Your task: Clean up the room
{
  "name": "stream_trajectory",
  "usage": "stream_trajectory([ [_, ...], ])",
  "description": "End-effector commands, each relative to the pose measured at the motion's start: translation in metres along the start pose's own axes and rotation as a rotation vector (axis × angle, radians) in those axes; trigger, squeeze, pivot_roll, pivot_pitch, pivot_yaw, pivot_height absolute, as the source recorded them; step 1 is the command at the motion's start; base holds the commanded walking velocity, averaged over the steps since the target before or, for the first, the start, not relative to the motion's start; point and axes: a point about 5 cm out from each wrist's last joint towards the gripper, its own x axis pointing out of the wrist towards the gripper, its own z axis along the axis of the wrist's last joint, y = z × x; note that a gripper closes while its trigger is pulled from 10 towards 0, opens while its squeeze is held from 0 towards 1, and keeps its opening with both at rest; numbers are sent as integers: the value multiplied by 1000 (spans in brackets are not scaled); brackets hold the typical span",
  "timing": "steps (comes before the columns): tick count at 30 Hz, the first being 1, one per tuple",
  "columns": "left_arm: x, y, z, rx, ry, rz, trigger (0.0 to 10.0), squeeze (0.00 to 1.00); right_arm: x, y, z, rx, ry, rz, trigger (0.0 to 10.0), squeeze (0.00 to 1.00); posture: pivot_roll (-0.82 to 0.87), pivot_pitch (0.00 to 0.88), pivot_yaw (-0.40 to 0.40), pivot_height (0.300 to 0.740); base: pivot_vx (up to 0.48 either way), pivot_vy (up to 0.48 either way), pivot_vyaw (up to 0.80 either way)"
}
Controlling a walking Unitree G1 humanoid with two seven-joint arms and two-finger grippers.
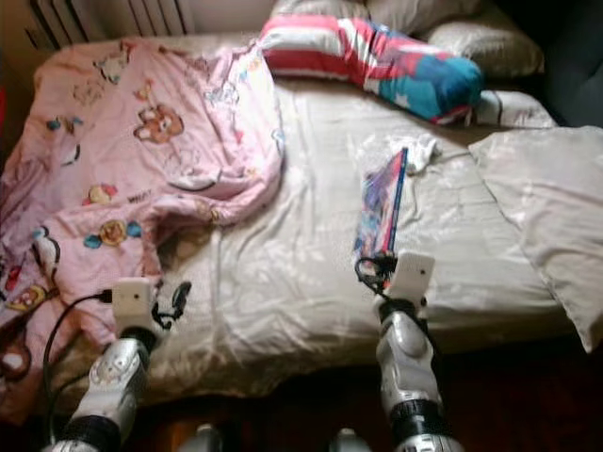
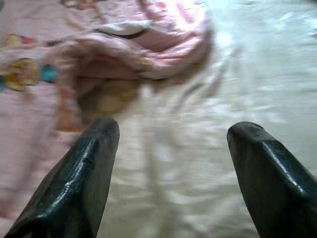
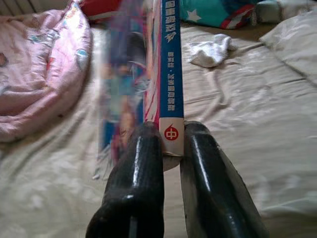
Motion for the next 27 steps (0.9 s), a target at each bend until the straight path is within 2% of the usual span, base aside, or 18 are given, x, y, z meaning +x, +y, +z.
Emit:
stream_trajectory([
  [1, -5, 8, -8, 24, 37, 14, 10000, 0, 2, 4, 8, -2, -36, 9, 10000, 0, -54, 173, -10, 740, 0, -405, 0],
  [4, -5, 7, -8, 24, 38, 7, 10000, 0, 2, 5, 9, -27, -50, 35, 10000, 0, -56, 168, -8, 740, 0, -401, 0],
  [5, -5, 6, -9, 24, 39, 5, 10000, 0, 2, 6, 10, -57, -56, 52, 10000, 0, -58, 165, -7, 740, 0, -398, 800],
  [8, -4, 5, -9, 24, 40, 0, 10000, 0, 2, 8, 9, -72, -53, 64, 10000, 0, -60, 161, -6, 740, 0, -394, 800],
  [21, -5, 5, -10, 27, 44, -2, 10000, 0, 2, 7, 8, -41, -45, 47, 10000, 0, -59, 149, -8, 740, 0, -390, 62],
  [27, -5, 6, -11, 17, 48, 4, 10000, 0, 3, 6, 8, -36, -42, 34, 10000, 0, -59, 157, -8, 740, 0, 0, 0],
])
